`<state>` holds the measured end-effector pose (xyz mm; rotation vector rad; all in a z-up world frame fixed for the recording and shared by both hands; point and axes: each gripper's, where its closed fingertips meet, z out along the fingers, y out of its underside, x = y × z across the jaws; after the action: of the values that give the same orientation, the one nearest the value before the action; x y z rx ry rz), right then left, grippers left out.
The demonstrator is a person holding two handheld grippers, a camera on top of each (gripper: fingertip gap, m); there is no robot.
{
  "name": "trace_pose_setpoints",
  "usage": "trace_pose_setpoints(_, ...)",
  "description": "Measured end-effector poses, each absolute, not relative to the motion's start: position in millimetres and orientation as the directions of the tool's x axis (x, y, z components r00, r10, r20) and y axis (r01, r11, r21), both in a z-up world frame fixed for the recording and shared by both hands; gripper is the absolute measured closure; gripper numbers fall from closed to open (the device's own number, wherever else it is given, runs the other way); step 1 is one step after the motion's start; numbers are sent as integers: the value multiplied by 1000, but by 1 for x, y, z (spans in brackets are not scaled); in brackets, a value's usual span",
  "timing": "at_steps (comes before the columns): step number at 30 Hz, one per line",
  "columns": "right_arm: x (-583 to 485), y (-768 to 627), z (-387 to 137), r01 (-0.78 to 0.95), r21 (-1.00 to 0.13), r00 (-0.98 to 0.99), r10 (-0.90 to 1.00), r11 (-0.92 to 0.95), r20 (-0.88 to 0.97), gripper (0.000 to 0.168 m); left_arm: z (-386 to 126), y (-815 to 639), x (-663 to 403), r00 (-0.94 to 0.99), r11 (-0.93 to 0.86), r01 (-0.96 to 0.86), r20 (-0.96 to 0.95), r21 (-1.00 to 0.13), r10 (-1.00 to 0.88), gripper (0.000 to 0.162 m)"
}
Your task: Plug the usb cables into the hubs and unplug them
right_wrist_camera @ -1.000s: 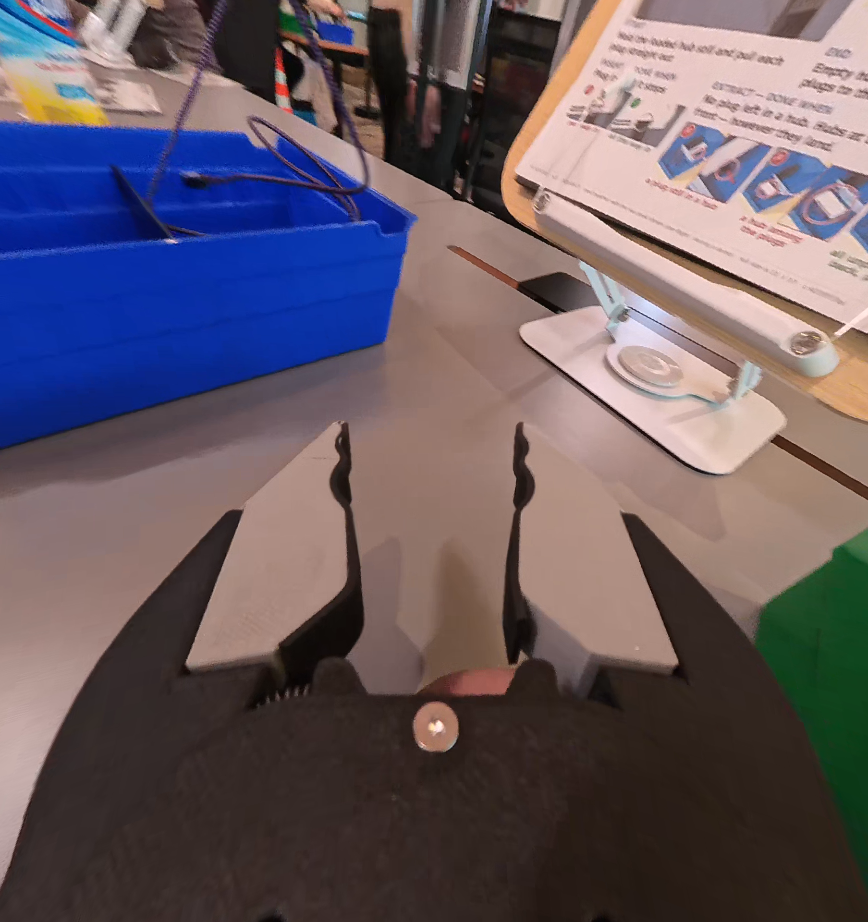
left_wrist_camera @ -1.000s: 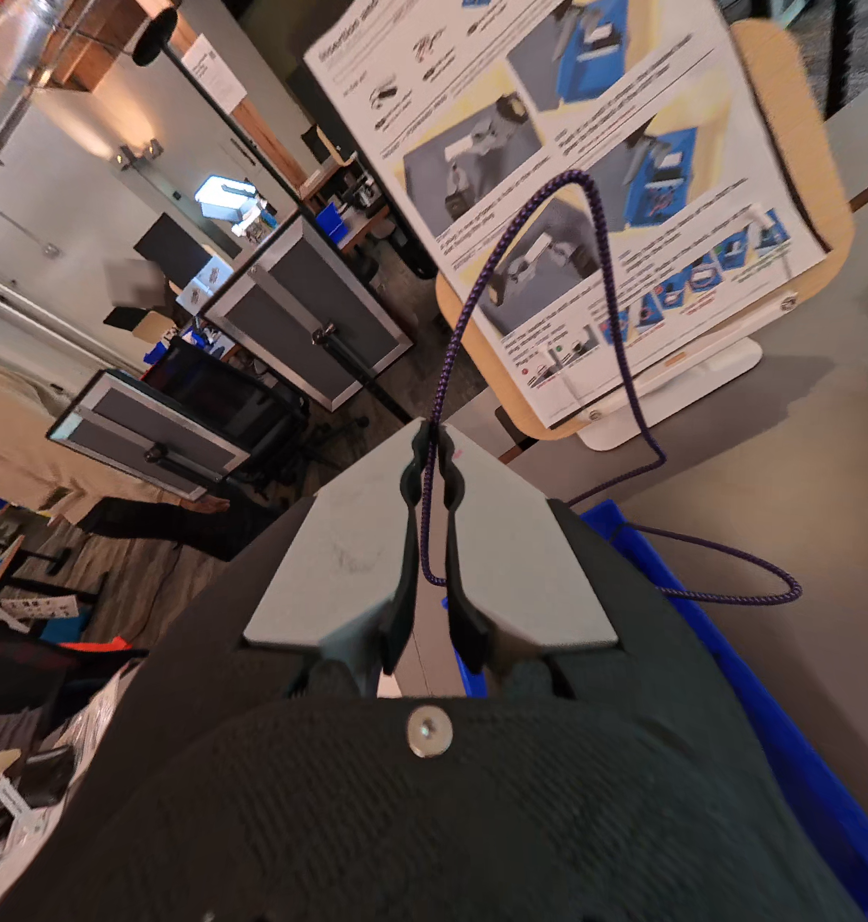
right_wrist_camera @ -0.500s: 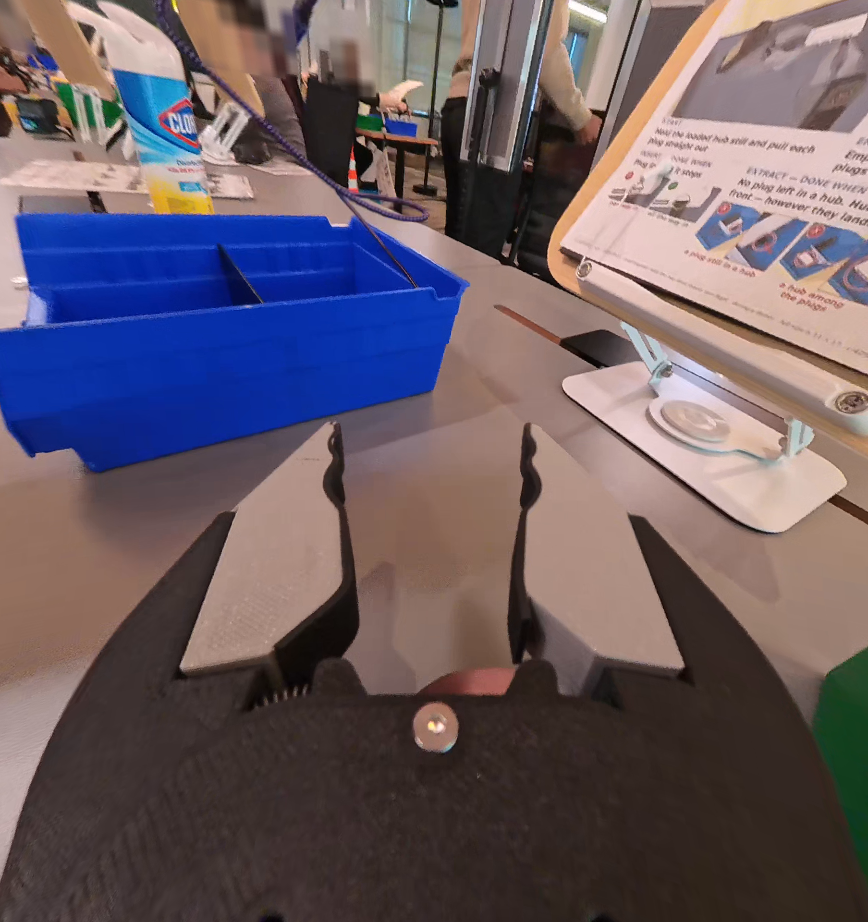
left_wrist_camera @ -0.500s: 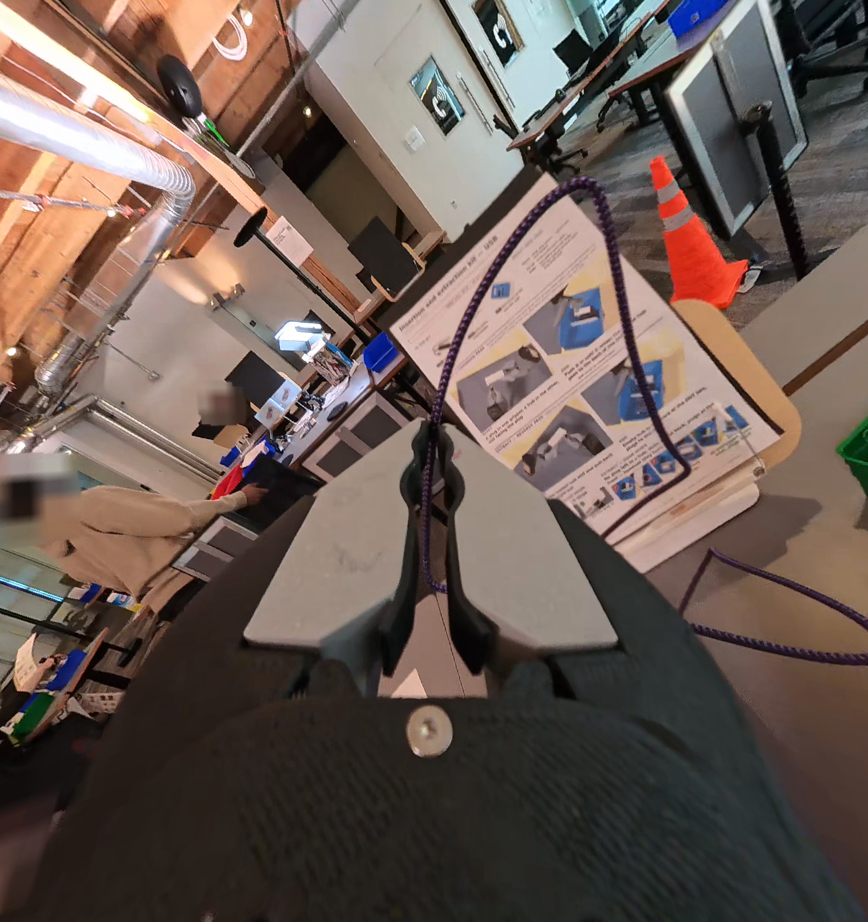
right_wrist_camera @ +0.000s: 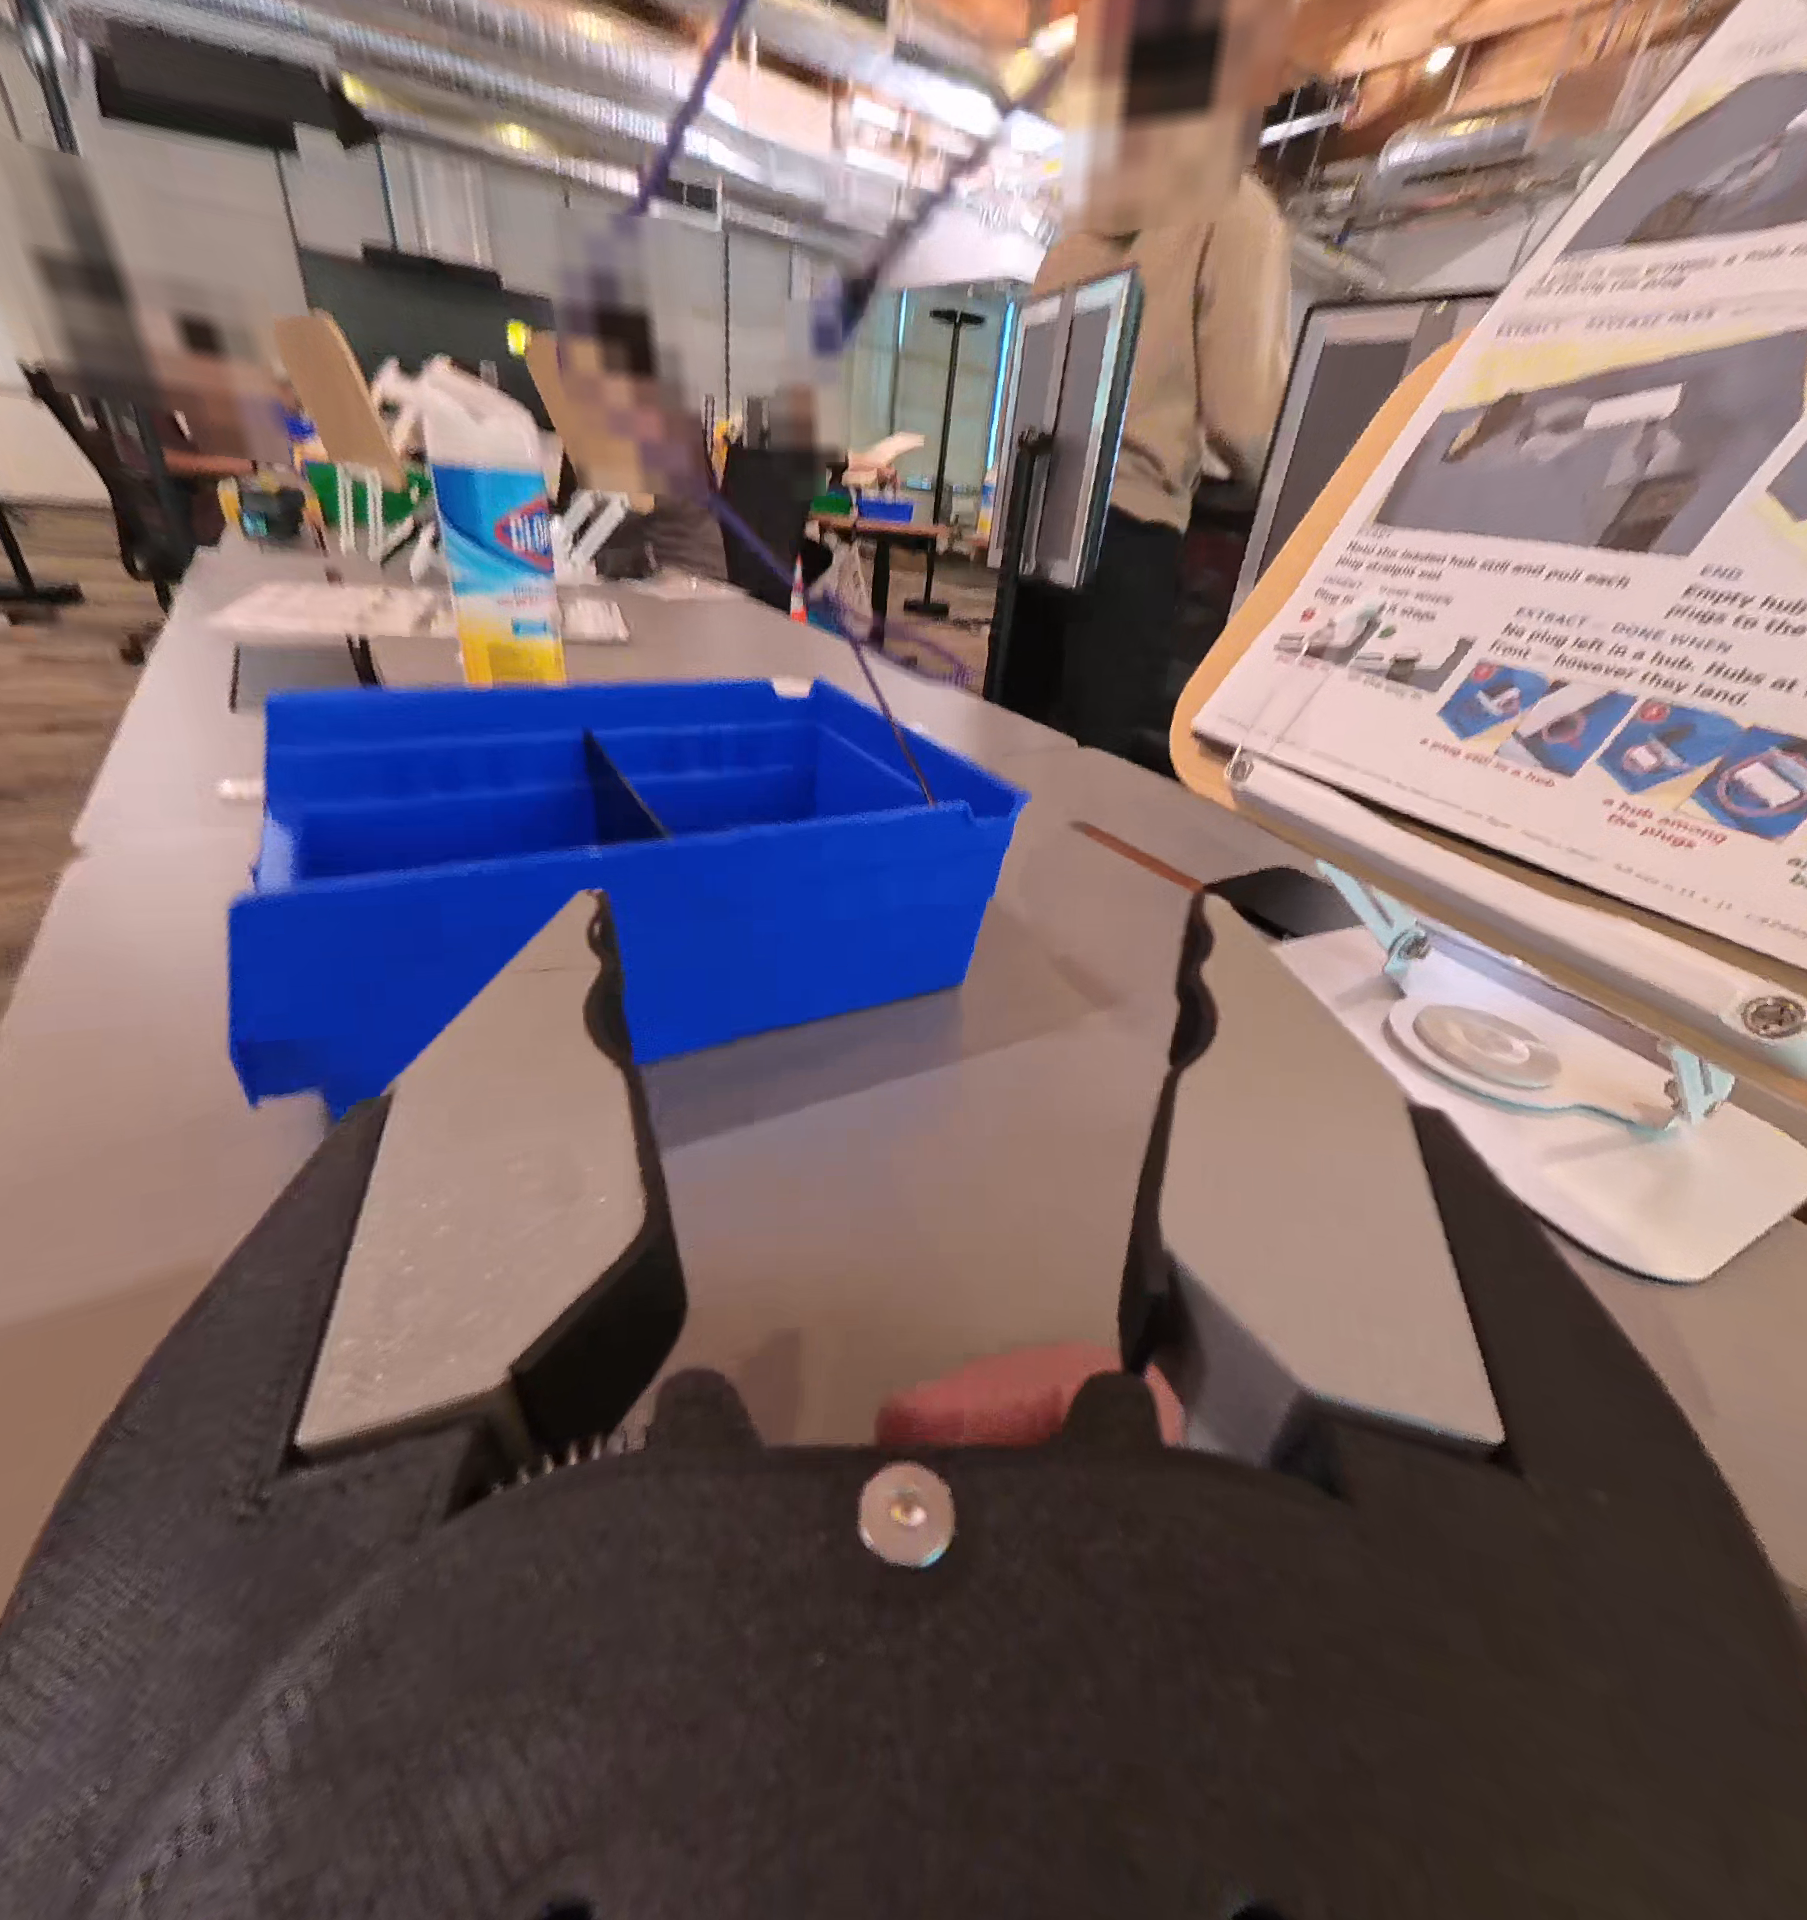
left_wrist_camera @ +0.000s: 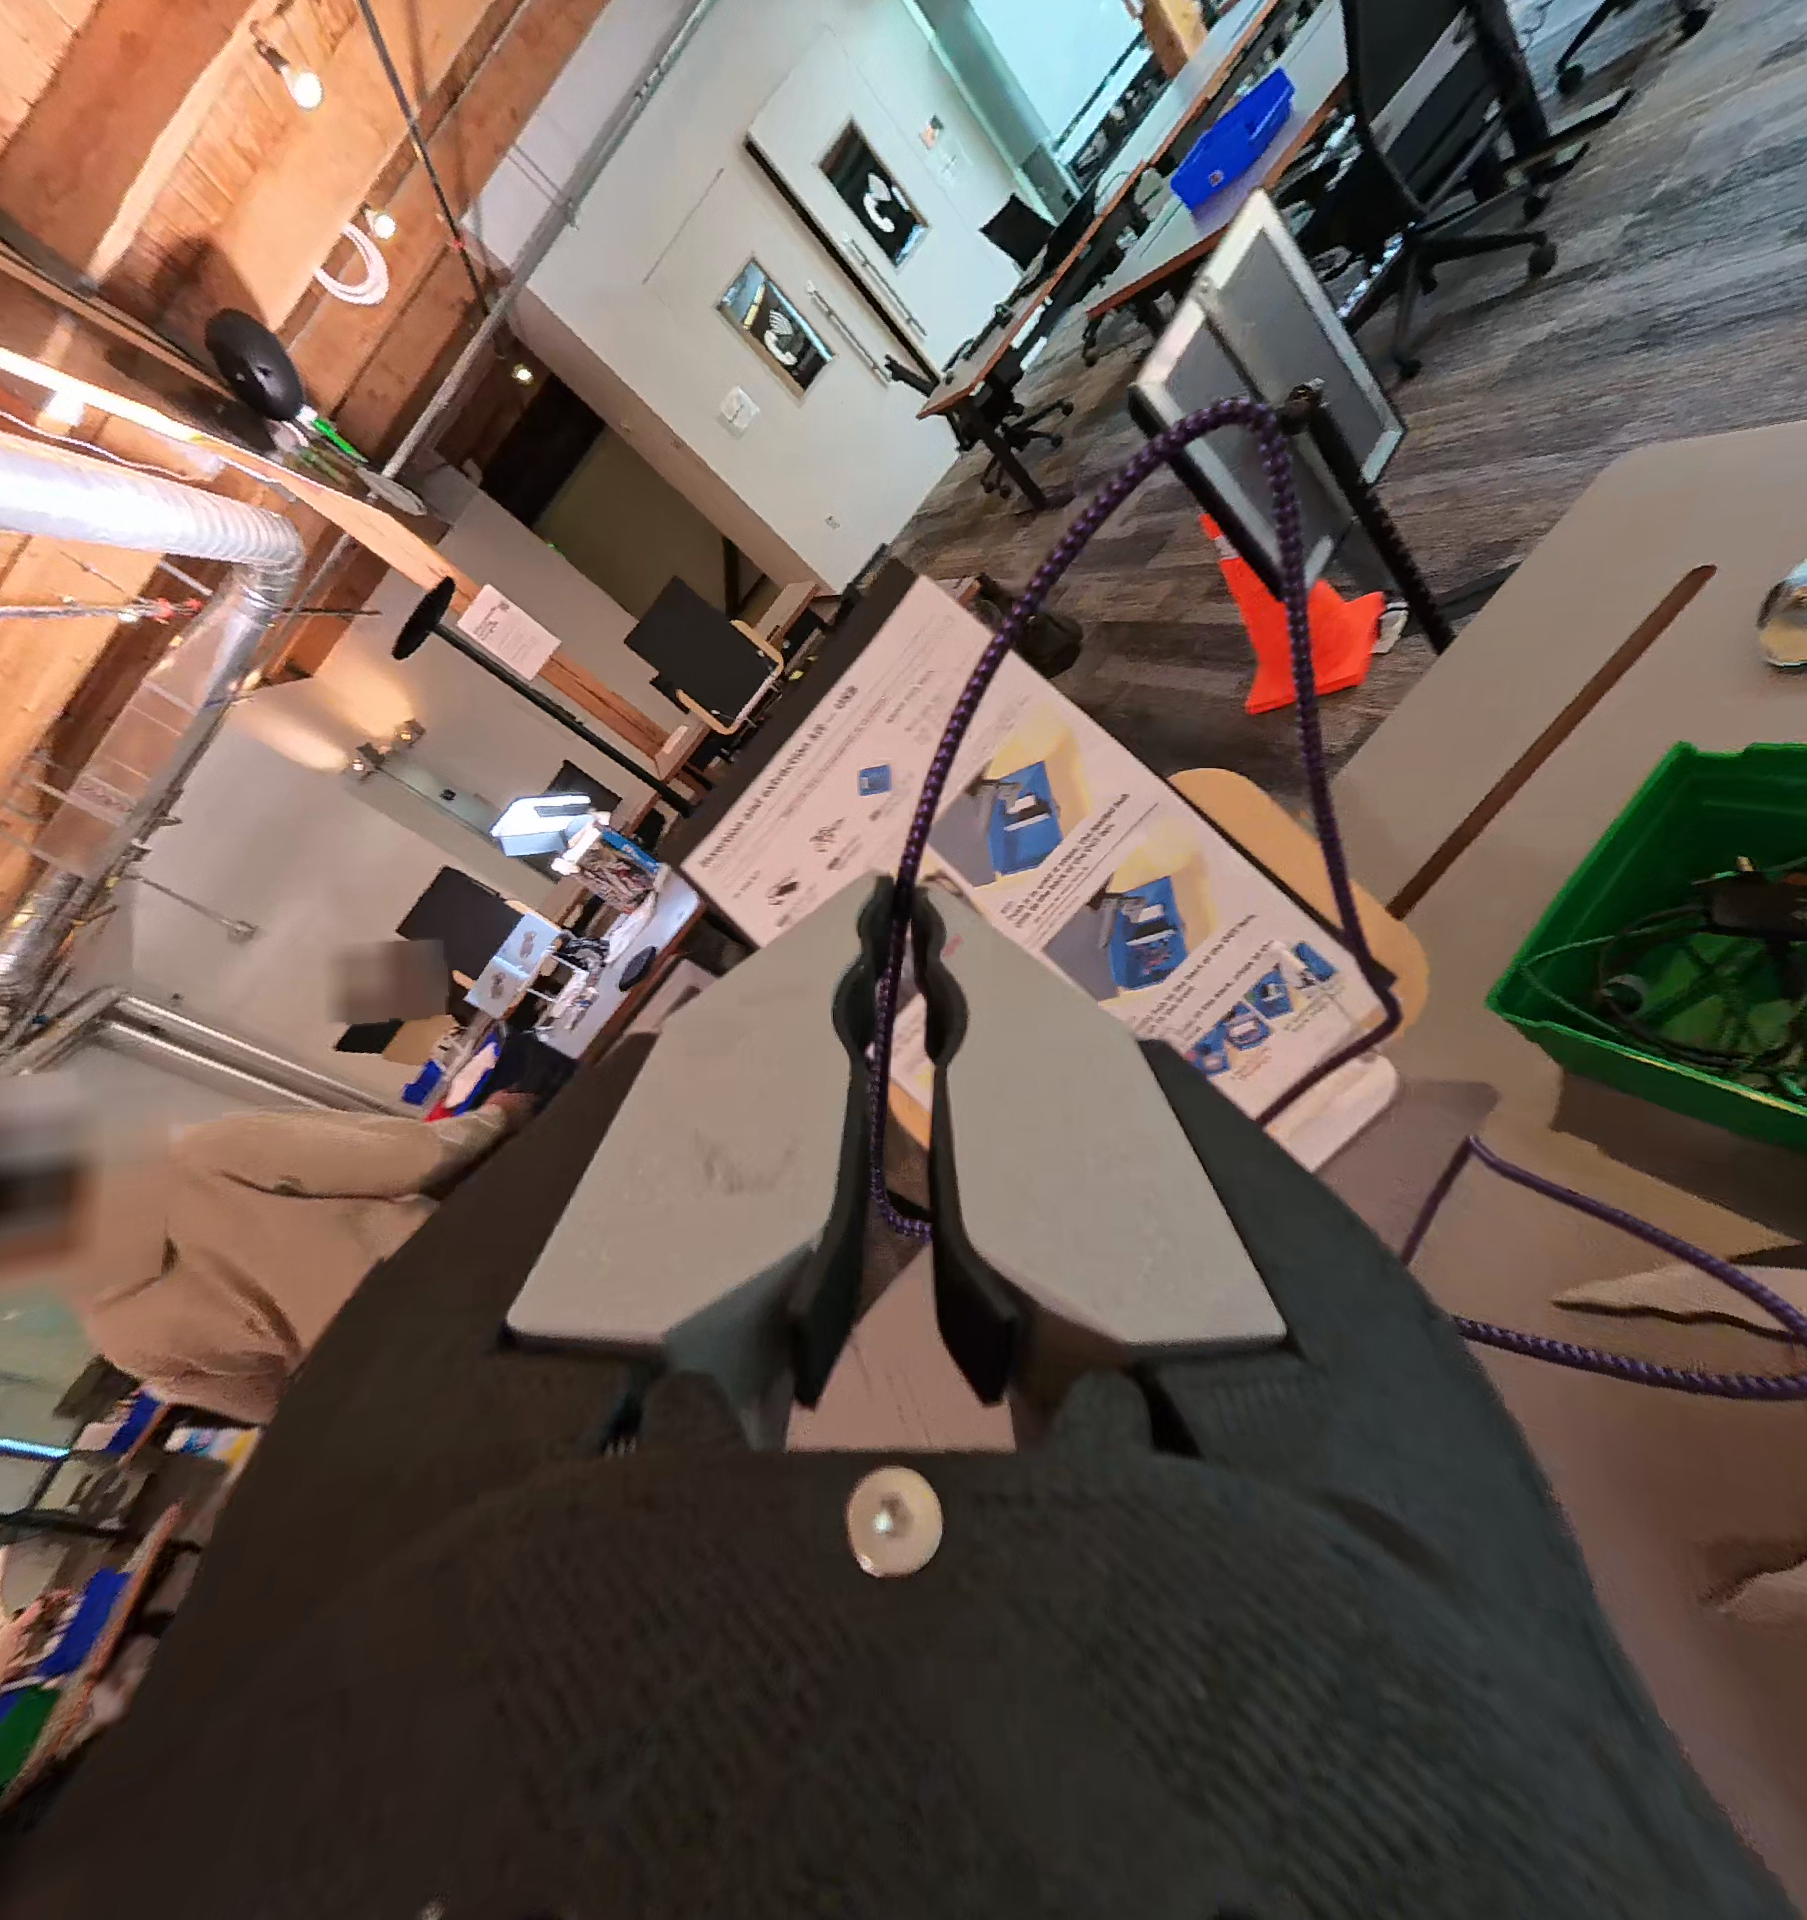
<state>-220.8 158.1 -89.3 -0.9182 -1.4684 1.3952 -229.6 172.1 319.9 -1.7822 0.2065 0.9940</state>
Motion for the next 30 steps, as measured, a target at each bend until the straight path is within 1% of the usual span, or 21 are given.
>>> trace_pose_setpoints(1,-221,156,-82,-86,-994,-326,941,61,86,59,313,175,-227,660,-445,-549,-694,-708,289,162)
trace_pose_setpoints(2,-222,154,-74,-108,-994,-320,945,26,60,51,305,178,-224,673,-445,-543,-685,-713,277,162)
trace_pose_setpoints(4,-226,151,-63,-139,-990,-281,959,-9,31,26,289,185,-221,688,-451,-542,-682,-709,248,162)
trace_pose_setpoints(5,-229,156,-57,-155,-988,-228,973,-4,32,20,280,186,-220,691,-457,-542,-683,-706,236,162)
trace_pose_setpoints(7,-227,170,-43,-214,-977,-149,989,-12,21,17,266,187,-221,703,-463,-534,-675,-707,221,162)
trace_pose_setpoints(10,-210,184,-23,-300,-953,-125,992,-40,-3,17,245,182,-233,720,-490,-507,-661,-709,211,162)
trace_pose_setpoints(12,-198,194,-12,-351,-936,-83,996,-19,11,16,226,178,-243,727,-525,-489,-658,-697,197,162)
trace_pose_setpoints(14,-195,200,-5,-369,-930,-47,999,3,22,14,201,179,-246,754,-552,-464,-636,-692,164,162)
trace_pose_setpoints(17,-208,189,-4,-335,-941,-116,993,-56,-17,11,169,187,-237,796,-564,-449,-597,-693,101,162)
trace_pose_setpoints(20,-224,168,-10,-277,-953,-234,970,-126,-60,12,143,200,-220,829,-569,-443,-559,-693,35,162)
trace_pose_setpoints(22,-229,158,-13,-254,-949,-304,947,-184,-103,23,129,209,-208,850,-566,-439,-527,-698,-9,162)
trace_pose_setpoints(25,-231,162,-14,-266,-936,-324,936,-229,-137,34,111,219,-184,888,-548,-421,-450,-722,-89,161)
trace_pose_setpoints(28,-225,167,-9,-290,-910,-372,911,-296,-178,41,99,224,-158,913,-518,-402,-374,-755,-164,161)
trace_pose_setpoints(29,-224,170,-8,-293,-901,-382,903,-319,-196,46,95,224,-151,915,-510,-402,-359,-760,-185,161)
trace_pose_setpoints(30,-224,172,-8,-291,-897,-391,897,-333,-206,63,94,224,-145,915,-499,-402,-350,-767,-200,161)
